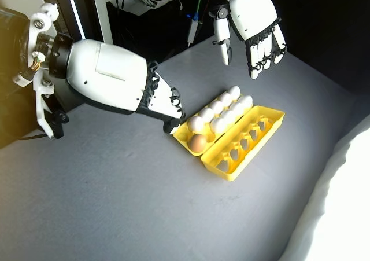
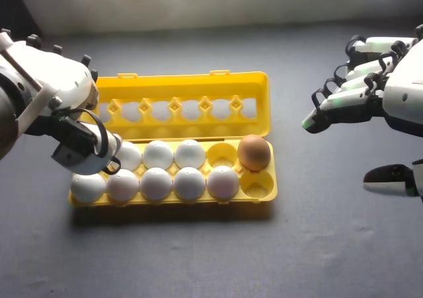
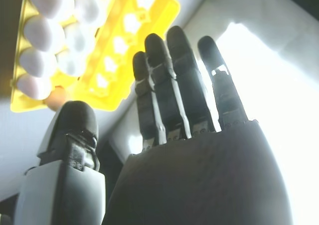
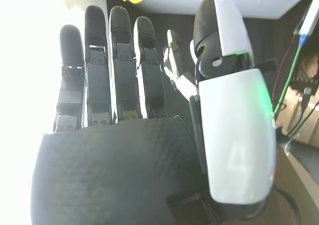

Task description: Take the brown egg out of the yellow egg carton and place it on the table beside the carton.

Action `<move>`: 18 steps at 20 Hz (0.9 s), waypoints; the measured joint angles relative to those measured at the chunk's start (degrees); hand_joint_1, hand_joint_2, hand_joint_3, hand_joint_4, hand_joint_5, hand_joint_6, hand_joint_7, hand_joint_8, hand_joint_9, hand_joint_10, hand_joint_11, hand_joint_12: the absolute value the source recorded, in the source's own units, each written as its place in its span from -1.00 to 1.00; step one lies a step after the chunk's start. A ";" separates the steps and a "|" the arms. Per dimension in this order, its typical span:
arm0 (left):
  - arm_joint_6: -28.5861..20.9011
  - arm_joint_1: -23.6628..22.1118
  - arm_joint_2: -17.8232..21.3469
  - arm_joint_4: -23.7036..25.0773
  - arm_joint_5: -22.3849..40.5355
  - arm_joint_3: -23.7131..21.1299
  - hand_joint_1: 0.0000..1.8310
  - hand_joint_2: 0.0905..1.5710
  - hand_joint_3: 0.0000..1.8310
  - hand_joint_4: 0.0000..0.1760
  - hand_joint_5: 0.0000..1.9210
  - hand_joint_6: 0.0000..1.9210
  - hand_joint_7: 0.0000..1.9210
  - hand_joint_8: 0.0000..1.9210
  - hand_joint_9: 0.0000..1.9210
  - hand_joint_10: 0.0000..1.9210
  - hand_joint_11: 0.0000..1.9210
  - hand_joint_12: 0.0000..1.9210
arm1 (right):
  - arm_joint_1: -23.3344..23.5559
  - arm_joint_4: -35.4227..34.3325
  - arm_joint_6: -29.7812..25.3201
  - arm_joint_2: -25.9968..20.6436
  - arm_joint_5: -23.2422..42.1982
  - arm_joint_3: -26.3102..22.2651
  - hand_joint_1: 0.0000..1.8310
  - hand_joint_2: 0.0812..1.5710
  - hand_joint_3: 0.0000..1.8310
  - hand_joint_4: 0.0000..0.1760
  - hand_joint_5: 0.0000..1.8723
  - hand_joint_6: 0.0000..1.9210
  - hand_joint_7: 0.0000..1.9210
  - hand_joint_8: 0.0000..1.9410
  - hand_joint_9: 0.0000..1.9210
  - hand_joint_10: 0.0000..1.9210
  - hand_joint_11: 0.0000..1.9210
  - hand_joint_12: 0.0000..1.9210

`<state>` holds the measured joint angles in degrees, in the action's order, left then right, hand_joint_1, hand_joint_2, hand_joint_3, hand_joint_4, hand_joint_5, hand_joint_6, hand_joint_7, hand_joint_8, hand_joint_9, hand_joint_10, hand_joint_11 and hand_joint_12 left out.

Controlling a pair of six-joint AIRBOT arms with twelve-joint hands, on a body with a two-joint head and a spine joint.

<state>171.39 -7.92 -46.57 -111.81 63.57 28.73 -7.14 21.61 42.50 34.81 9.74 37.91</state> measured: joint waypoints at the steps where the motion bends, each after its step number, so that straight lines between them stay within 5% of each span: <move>1: 0.02 0.00 0.00 -0.04 0.07 0.00 -0.79 0.75 -0.99 -1.00 -0.54 -1.00 -0.52 -1.00 -0.56 -1.00 -0.99 -0.20 | 0.22 -0.04 0.00 -0.11 -0.68 -0.11 -0.10 0.43 -1.00 -1.00 -0.49 -0.92 -0.40 -0.97 -0.52 -0.68 -0.99 0.41; 3: 0.02 0.00 0.00 -0.04 0.09 0.00 -0.81 0.74 -1.00 -1.00 -0.56 -1.00 -0.54 -1.00 -0.58 -1.00 -1.00 -0.22 | 0.22 -0.13 0.07 -0.22 -1.42 -0.11 -0.23 0.50 -0.98 -1.00 -0.53 -0.95 -0.44 -0.99 -0.55 -0.70 -1.00 0.40; 7: 0.00 0.00 0.00 -0.02 0.07 0.00 -0.78 0.74 -1.00 -1.00 -0.55 -1.00 -0.53 -1.00 -0.57 -1.00 -1.00 -0.22 | -1.09 -0.48 0.09 0.59 -3.98 -0.04 -0.06 0.41 -1.00 -1.00 -0.49 -0.97 -0.40 -0.99 -0.50 -0.74 -0.99 0.41; 11: 0.00 0.00 0.00 -0.04 0.13 0.00 -0.74 0.72 -1.00 -1.00 -0.53 -0.99 -0.50 -0.99 -0.54 -0.99 -0.97 -0.21 | -2.86 -0.50 0.35 5.11 -5.66 3.10 -0.02 0.40 -1.00 -1.00 -0.52 -0.98 -0.43 -1.00 -0.52 -0.76 -1.00 0.40; 18: 0.00 0.00 0.00 -0.04 0.00 0.00 -0.82 0.75 -1.00 -1.00 -0.52 -1.00 -0.49 -1.00 -0.53 -1.00 -0.99 -0.16 | -2.86 -1.73 1.75 15.82 -4.79 11.19 0.39 0.29 -1.00 -1.00 -0.56 -1.00 -0.54 -1.00 -0.60 -0.78 -1.00 0.34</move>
<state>171.39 -7.92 -46.57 -111.85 63.57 28.73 -10.00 19.88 44.25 50.63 4.95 49.10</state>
